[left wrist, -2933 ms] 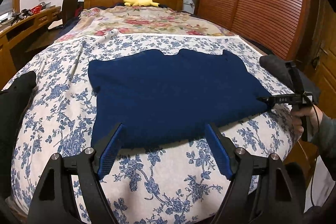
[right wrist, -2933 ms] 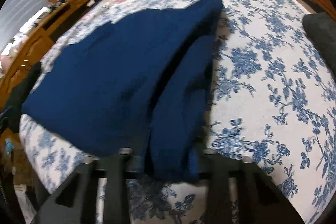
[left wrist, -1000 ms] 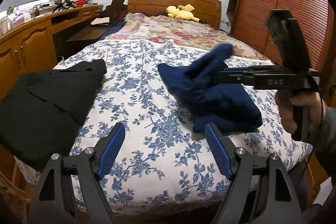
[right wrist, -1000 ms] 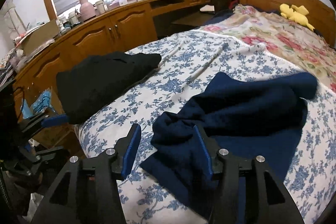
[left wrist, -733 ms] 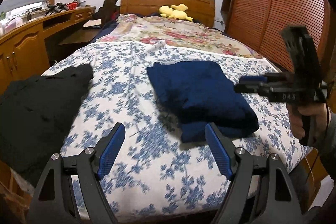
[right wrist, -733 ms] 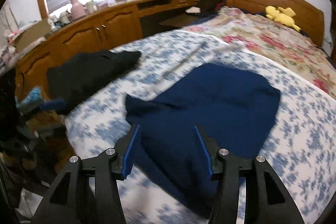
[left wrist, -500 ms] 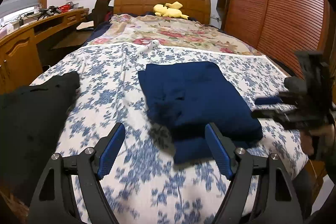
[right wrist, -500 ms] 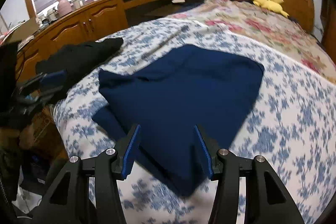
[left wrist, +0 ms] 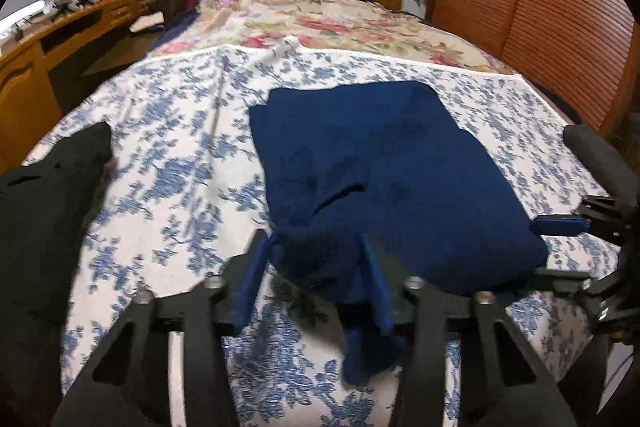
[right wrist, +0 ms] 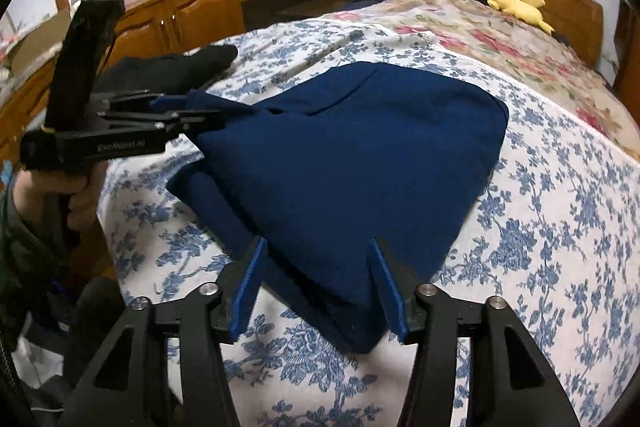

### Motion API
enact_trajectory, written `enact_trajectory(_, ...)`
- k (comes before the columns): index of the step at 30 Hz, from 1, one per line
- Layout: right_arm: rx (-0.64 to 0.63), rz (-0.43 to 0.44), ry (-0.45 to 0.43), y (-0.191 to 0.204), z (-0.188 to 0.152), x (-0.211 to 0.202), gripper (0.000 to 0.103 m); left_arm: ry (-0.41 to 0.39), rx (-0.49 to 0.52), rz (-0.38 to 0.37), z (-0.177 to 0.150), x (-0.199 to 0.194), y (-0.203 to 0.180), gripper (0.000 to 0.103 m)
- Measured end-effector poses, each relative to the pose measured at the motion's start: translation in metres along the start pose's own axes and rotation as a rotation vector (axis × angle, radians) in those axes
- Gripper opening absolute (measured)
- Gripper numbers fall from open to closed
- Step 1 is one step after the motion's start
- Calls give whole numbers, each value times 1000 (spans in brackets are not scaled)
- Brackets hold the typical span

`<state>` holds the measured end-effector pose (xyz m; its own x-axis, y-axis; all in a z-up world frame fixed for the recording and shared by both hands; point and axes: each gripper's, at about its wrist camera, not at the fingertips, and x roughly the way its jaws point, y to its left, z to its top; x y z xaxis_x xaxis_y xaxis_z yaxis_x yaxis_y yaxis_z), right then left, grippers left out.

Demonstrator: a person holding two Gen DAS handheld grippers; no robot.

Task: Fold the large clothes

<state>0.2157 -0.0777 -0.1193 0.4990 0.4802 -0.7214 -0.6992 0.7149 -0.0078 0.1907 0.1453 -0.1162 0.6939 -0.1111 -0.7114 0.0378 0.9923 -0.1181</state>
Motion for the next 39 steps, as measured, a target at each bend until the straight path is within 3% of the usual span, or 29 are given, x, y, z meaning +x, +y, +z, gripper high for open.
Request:
enact_trajectory(1,-10,-8,2,0,0,5,61,6,-5,-24,0,1,0,22)
enact_trajectory(4,-33,-31,-6,3,-2,9,61,-4,4,-25,1,-4,-7,15)
enact_trajectory(9,-60,-38,-9,3,-11,6,61,-27,26,3,7,-21,-23,13)
enact_trajectory(14,-134,-135,24,6,-21,12,61,-62,37,-5,11,-42,-35,13)
enact_trajectory(18,-118,-116,12,-5,-24,6,29,-69,43,-9,7,-52,-45,12)
enact_trajectory(22,-97,-73,-11,-19,-30,-14,19,-67,41,-52,-5,-63,-58,13)
enact_trajectory(27,-93,-71,-4,-19,-44,-21,20,-60,38,-9,-22,-58,-62,13)
enact_trajectory(33,18,-7,-3,-27,-44,-31,33,-61,-25,-4,-24,-57,-44,23)
enact_trajectory(37,46,26,-26,-33,-42,-43,41,-91,-46,22,-26,-65,-34,49)
enact_trajectory(39,49,23,-50,-36,-40,-52,47,-99,-69,20,-28,-68,-28,54)
